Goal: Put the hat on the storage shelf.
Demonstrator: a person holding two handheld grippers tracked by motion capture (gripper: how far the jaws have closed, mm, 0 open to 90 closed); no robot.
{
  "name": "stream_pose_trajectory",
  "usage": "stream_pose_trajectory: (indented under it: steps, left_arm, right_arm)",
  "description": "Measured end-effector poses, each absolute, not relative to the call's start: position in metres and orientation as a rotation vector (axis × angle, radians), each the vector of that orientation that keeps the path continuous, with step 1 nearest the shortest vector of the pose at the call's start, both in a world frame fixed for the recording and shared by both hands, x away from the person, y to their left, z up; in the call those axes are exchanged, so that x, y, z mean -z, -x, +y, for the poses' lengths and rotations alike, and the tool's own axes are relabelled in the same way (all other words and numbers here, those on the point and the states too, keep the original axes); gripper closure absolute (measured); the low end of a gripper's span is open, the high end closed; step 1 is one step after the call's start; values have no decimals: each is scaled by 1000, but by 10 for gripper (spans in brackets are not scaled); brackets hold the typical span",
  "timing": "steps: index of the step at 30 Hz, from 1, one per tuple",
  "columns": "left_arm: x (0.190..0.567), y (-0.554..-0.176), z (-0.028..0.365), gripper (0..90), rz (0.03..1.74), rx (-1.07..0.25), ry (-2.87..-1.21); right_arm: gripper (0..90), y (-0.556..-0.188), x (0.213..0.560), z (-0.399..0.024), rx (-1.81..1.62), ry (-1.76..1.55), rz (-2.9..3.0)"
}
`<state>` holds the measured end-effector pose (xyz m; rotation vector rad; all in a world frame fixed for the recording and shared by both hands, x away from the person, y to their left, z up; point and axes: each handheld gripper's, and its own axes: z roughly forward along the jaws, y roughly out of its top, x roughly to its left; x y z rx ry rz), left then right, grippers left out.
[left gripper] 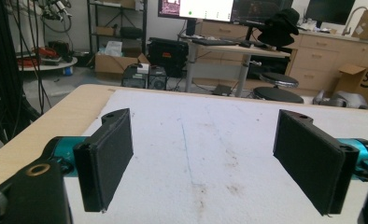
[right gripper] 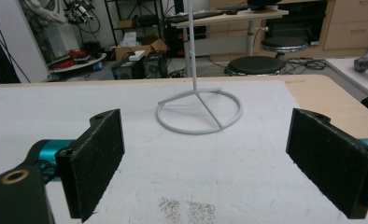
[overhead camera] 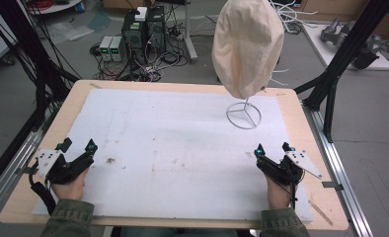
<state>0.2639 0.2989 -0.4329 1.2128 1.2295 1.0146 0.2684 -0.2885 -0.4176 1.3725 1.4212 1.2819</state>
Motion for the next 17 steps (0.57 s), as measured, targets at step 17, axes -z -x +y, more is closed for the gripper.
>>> stream_pose_trajectory:
  steps: [17]
  left_arm:
    - [434,-262,298,202,1223,-996,-1225]
  right_arm:
    - [106,-268,418,-287,-1276,-1355,1438]
